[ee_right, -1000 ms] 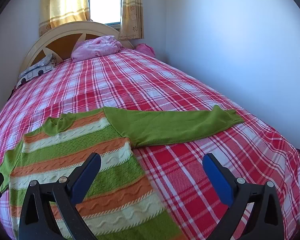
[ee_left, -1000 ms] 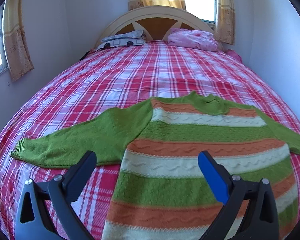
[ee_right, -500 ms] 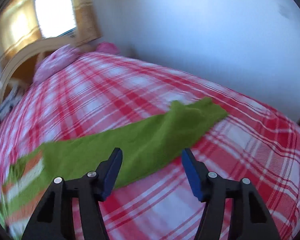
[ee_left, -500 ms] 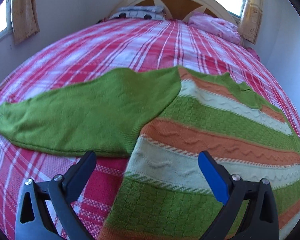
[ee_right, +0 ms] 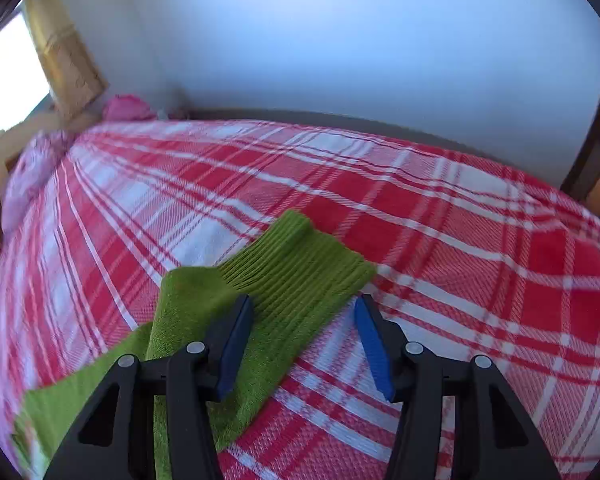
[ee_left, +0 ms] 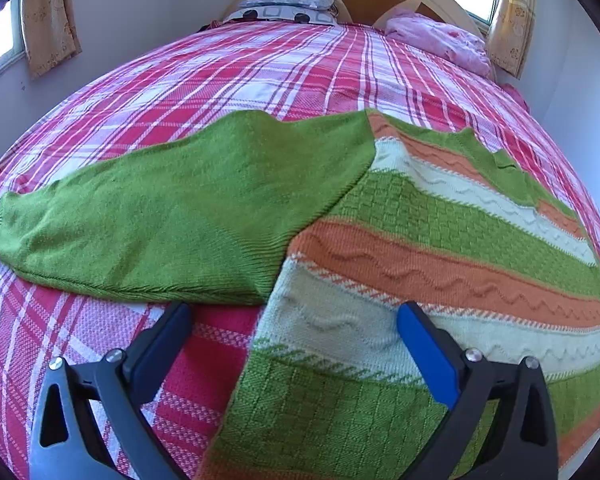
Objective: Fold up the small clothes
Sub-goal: 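Grasp the green sleeve cuff with the right gripper, then lift the sleeve and fold it across the sweater body with the right gripper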
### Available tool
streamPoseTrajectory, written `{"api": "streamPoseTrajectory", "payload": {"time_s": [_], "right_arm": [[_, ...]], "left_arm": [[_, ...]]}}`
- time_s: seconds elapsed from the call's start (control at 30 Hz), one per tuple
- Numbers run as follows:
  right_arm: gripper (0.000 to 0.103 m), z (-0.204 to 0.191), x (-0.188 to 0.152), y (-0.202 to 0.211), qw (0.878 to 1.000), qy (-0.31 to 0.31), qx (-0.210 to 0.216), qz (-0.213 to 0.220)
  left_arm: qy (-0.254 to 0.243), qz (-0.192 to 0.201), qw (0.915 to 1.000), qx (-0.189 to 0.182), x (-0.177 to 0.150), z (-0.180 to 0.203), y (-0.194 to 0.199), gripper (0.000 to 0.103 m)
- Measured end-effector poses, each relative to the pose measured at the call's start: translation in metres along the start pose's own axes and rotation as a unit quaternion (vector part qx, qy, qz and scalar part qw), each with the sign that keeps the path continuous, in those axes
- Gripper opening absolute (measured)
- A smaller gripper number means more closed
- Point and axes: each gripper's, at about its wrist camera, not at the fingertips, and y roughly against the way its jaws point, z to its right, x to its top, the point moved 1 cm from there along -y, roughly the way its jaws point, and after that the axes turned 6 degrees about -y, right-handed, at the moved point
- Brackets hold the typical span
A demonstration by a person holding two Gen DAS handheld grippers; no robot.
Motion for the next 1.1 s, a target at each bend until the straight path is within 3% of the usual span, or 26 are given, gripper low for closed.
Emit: {"api": "streamPoseTrajectory", "payload": {"time_s": [0.03, 0.07, 0.1, 0.13, 0.23, 0.33, 0.47, 0.6, 0.83, 0.93, 1.1], "right_arm": [[0.034, -0.006, -0.001, -0.001, 1.000, 0.025, -0.016, 0.002], [0.026, -0.008, -0.001, -0.001, 0.999, 0.037, -0.015, 0.004], [0.010, -0.009, 0.001, -0.002, 0.999, 0.043, 0.003, 0.000], [0.008, -0.008, 0.002, 0.000, 0.999, 0.043, 0.016, -0.008], [0.007, 0.002, 0.005, 0.010, 0.999, 0.013, 0.046, -0.014], [0.007, 0.008, 0.006, 0.037, 0.998, -0.012, 0.068, 0.009], [0.007, -0.016, 0.000, 0.080, 0.994, 0.014, 0.103, 0.042], [0.007, -0.066, -0.021, 0.133, 0.983, 0.070, 0.156, 0.066], [0.007, -0.187, -0.112, 0.198, 0.943, 0.184, 0.274, 0.036], [0.007, -0.242, -0.164, 0.204, 0.922, 0.219, 0.320, -0.008], [0.007, -0.309, -0.246, 0.200, 0.895, 0.265, 0.353, -0.065]], "left_arm": [[0.001, 0.000, 1.0000, -0.001, 0.001, 0.000, -0.001, 0.103], [0.000, 0.000, 1.0000, 0.000, 0.001, 0.000, -0.001, 0.103], [-0.001, 0.000, 1.0000, 0.000, 0.001, -0.001, -0.001, 0.103], [0.000, 0.000, 1.0000, -0.001, 0.001, -0.001, -0.001, 0.103], [0.001, 0.000, 1.0000, -0.003, 0.001, -0.001, -0.001, 0.103], [0.003, 0.001, 1.0000, -0.005, 0.001, -0.001, -0.001, 0.103], [0.002, 0.001, 1.0000, -0.006, 0.001, -0.002, -0.001, 0.103], [0.004, 0.003, 1.0000, -0.009, 0.001, -0.003, -0.001, 0.103], [0.006, 0.006, 0.9998, -0.016, 0.000, -0.005, -0.001, 0.103], [0.010, 0.008, 0.9997, -0.020, -0.001, -0.006, 0.000, 0.103], [0.018, 0.013, 0.9993, -0.031, -0.001, -0.009, 0.001, 0.103]]}}
